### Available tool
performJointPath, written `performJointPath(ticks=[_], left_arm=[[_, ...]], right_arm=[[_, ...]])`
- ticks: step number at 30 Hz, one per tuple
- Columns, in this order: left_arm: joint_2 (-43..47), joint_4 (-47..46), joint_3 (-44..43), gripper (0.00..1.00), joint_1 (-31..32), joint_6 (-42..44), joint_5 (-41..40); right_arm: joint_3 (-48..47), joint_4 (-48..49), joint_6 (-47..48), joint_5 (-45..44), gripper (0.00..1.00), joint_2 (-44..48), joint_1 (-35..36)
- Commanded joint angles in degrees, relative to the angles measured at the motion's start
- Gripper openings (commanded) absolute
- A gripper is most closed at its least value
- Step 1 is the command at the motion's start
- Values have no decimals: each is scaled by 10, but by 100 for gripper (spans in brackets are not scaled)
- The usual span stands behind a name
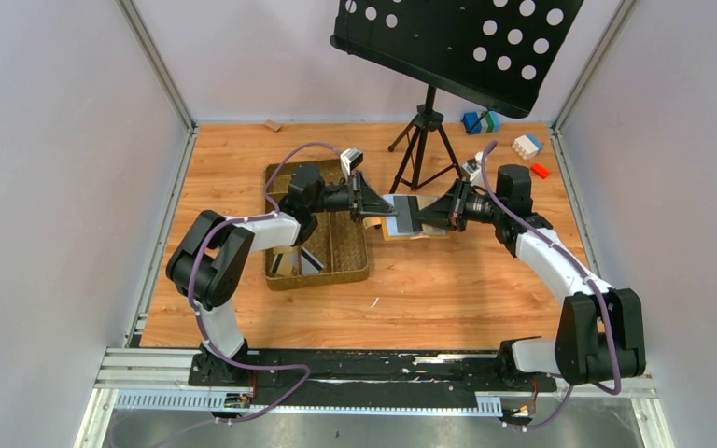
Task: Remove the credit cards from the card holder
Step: Remove the credit card from the card holder.
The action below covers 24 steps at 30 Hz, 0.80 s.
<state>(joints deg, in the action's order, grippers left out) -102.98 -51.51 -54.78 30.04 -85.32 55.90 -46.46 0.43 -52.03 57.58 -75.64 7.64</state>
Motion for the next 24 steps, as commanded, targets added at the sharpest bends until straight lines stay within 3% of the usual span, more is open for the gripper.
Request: performJointPath(ticks=[1,6,9,12,16,18,24], left_arm=[[28,-59,-18,14,1,-4,6],[31,-50,-12,6,0,0,4],[42,16,-6,2,-10,37,-1],[68,168,-10,0,-28,148,-10],[98,501,-74,0,-49,358,-44],[106,626,-117,0,-53,447,-76],[160,745,-130,0,-90,505,-173]], right_arm=[[-8,-34,28,-31,0,6,-7],[-16,-96,58,-56,0,8,-14],[-25,-145,90,-77,0,10,-23],[-36,-185,119,-101,0,16,-27],[-52,-212,144,-121,0,28,-26],[-52,-210,146,-125,0,34,-25],[-65,-207,156,-129,0,34,1]])
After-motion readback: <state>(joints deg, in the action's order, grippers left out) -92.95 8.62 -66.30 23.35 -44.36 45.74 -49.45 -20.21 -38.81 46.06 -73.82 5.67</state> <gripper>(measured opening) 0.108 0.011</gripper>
